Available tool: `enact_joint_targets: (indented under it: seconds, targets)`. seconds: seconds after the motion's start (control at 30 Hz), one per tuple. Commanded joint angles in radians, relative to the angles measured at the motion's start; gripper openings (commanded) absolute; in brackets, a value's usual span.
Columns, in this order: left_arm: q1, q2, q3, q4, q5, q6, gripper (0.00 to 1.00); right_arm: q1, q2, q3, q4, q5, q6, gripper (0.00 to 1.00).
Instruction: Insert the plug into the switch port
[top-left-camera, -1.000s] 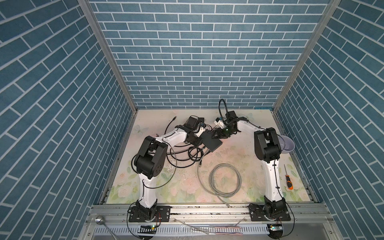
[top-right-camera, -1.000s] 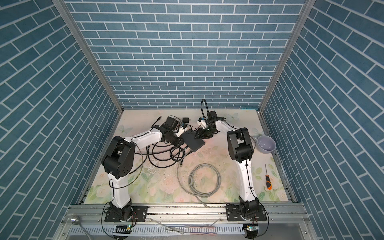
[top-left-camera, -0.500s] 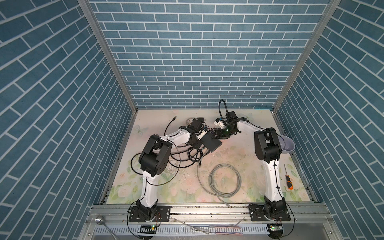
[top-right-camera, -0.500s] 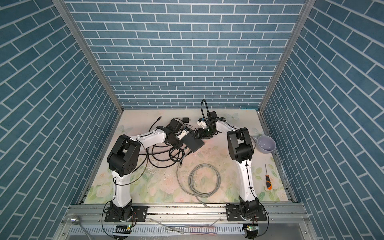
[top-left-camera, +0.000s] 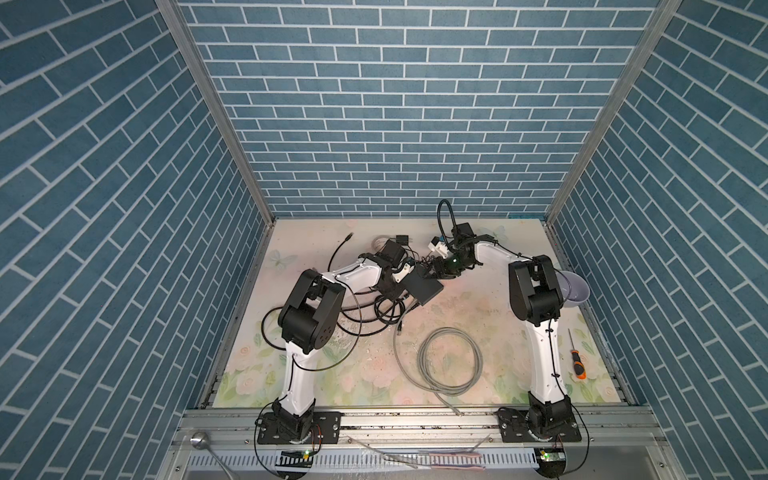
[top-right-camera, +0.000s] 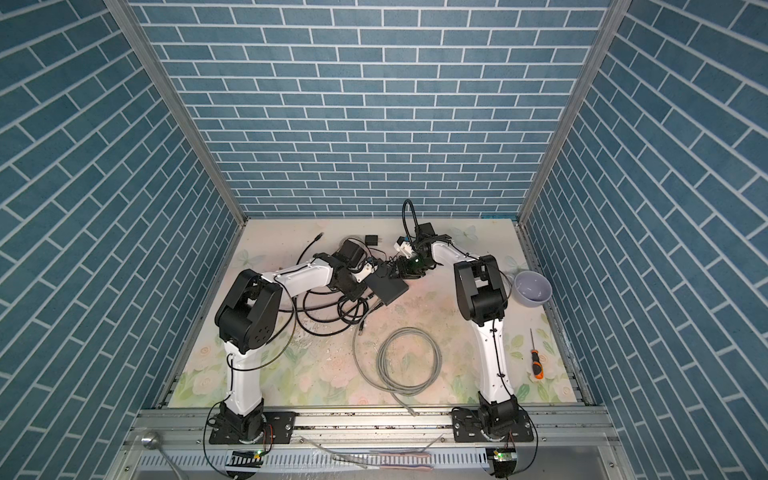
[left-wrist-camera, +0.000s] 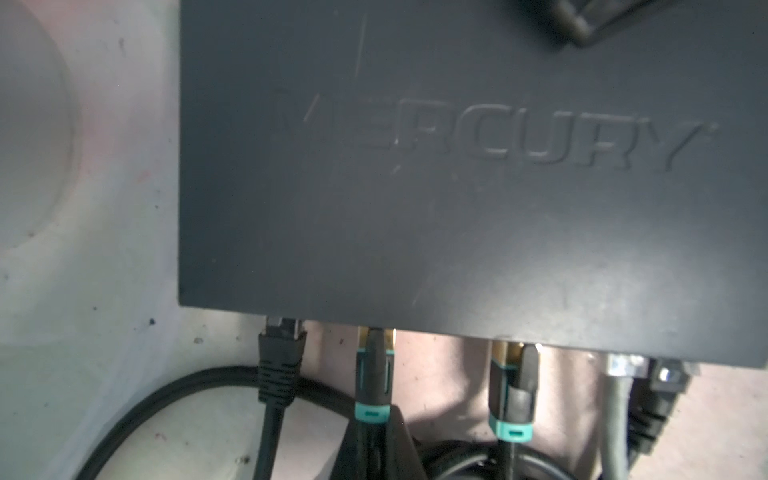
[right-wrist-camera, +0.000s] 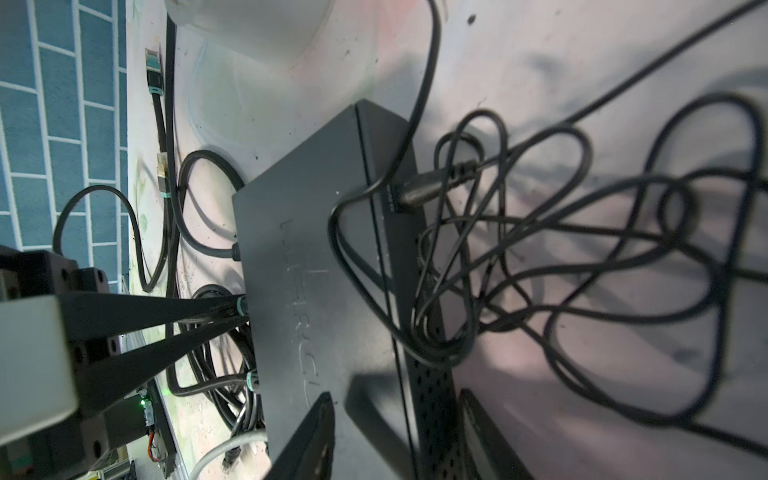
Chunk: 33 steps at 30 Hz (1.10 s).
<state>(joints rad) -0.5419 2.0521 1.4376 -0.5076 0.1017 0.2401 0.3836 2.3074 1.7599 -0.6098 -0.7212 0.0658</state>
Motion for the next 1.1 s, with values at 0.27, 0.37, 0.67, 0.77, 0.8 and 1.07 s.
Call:
enact_joint_targets:
  seconds: [0.27, 0.37, 0.67, 0.77, 0.8, 1.07]
  targets:
    - [-0.004, 0.112, 0.118, 0.084, 0.086, 0.000, 0.00, 0.097, 0.043, 0.059, -0.322, -0.225, -0.284, 0.46]
    - [-0.005, 0.129, 0.138, 0.100, 0.125, -0.001, 0.00, 0.116, 0.055, 0.079, -0.377, -0.243, -0.340, 0.46]
    - [-0.003, 0.120, 0.141, 0.098, 0.088, 0.002, 0.04, 0.069, 0.012, 0.057, -0.225, -0.112, -0.165, 0.49]
    - [0.020, 0.102, 0.130, 0.048, 0.034, 0.009, 0.12, 0.007, -0.026, 0.053, -0.156, -0.035, -0.048, 0.52]
    - [0.031, 0.097, 0.126, 0.039, 0.028, 0.007, 0.13, -0.007, -0.042, 0.053, -0.139, -0.018, -0.019, 0.52]
    - [0.084, 0.024, 0.121, -0.024, 0.096, 0.025, 0.38, -0.058, -0.182, 0.011, -0.109, 0.083, 0.096, 0.58]
